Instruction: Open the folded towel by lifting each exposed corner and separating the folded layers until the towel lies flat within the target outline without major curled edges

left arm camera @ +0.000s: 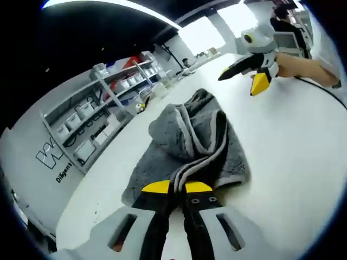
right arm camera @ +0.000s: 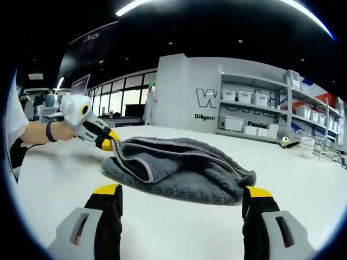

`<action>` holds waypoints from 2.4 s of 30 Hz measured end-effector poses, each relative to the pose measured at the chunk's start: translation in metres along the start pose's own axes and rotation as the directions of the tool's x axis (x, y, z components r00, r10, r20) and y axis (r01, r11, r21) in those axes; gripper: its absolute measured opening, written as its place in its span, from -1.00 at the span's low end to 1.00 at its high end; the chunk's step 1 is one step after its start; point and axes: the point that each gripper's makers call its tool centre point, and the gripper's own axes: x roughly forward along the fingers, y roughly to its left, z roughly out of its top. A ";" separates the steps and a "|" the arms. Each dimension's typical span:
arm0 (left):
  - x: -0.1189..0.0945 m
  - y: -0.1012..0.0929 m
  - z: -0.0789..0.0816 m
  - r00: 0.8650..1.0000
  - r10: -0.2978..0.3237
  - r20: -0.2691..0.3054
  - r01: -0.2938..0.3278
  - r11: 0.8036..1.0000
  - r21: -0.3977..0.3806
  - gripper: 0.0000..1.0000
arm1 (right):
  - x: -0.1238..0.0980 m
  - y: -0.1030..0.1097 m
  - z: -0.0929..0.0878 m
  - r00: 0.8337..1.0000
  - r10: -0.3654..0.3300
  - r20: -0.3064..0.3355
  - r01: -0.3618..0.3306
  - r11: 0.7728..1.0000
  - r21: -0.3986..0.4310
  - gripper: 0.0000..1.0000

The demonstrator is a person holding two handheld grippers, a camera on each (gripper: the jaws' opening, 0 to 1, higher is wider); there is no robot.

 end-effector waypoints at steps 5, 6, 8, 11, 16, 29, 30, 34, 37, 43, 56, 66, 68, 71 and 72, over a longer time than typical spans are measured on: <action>-0.002 0.012 0.020 0.998 -0.007 0.058 0.014 0.992 -0.129 -0.90 | -0.002 -0.005 0.001 1.000 -0.010 0.013 0.010 0.999 0.033 0.84; -0.004 0.016 0.026 0.997 -0.001 0.076 0.013 0.986 -0.164 -0.90 | -0.003 -0.006 0.002 1.000 -0.010 0.017 0.009 0.999 0.045 0.83; -0.006 0.023 0.034 0.995 0.008 0.096 0.013 0.978 -0.210 -0.90 | -0.003 -0.007 0.002 1.000 -0.010 0.021 0.008 0.998 0.061 0.82; -0.005 0.042 0.043 0.991 0.037 0.127 0.002 0.956 -0.293 -0.90 | -0.004 -0.009 0.003 0.999 -0.011 0.032 0.008 0.996 0.090 0.81; -0.002 0.084 0.050 0.981 0.118 0.152 -0.049 0.917 -0.395 -0.90 | -0.007 -0.012 0.005 0.999 -0.024 0.044 0.019 0.993 0.117 0.78; 0.018 0.168 0.039 0.963 0.267 0.042 -0.210 0.836 -0.507 -0.90 | -0.008 -0.013 0.009 0.998 -0.032 0.055 0.026 0.994 0.109 0.78; 0.021 0.175 0.032 0.959 0.284 0.012 -0.239 0.830 -0.504 -0.90 | -0.008 -0.013 0.009 0.998 -0.033 0.054 0.027 0.994 0.106 0.78; 0.036 0.192 0.003 0.946 0.310 -0.095 -0.313 0.794 -0.521 -0.90 | -0.008 -0.012 0.010 0.998 -0.033 0.054 0.028 0.995 0.097 0.78; 0.049 0.203 -0.020 0.928 0.328 -0.175 -0.372 0.796 -0.478 -0.90 | -0.007 -0.011 0.010 0.998 -0.027 0.054 0.022 0.995 0.098 0.78; 0.064 0.203 -0.058 0.891 0.339 -0.302 -0.439 0.814 -0.381 -0.89 | -0.006 -0.009 0.009 0.999 -0.024 0.049 0.020 0.996 0.090 0.78; 0.076 0.182 -0.102 0.856 0.326 -0.401 -0.467 0.821 -0.329 -0.88 | -0.007 -0.010 0.007 0.999 -0.027 0.041 0.024 0.996 0.087 0.77; 0.068 0.179 -0.106 0.860 0.322 -0.397 -0.454 0.837 -0.304 -0.84 | -0.006 -0.009 0.004 0.999 -0.025 0.030 0.022 0.996 0.084 0.77; 0.061 0.183 -0.103 0.861 0.334 -0.384 -0.462 0.830 -0.313 -0.73 | -0.006 -0.009 0.004 0.999 -0.022 0.029 0.019 0.996 0.085 0.77; 0.051 0.185 -0.098 0.874 0.336 -0.351 -0.455 0.818 -0.352 -0.64 | -0.005 -0.008 0.004 0.999 -0.015 0.031 0.012 0.996 0.085 0.77; 0.046 0.185 -0.094 0.883 0.335 -0.329 -0.444 0.822 -0.356 -0.64 | -0.005 -0.007 0.004 0.999 -0.015 0.031 0.012 0.996 0.084 0.78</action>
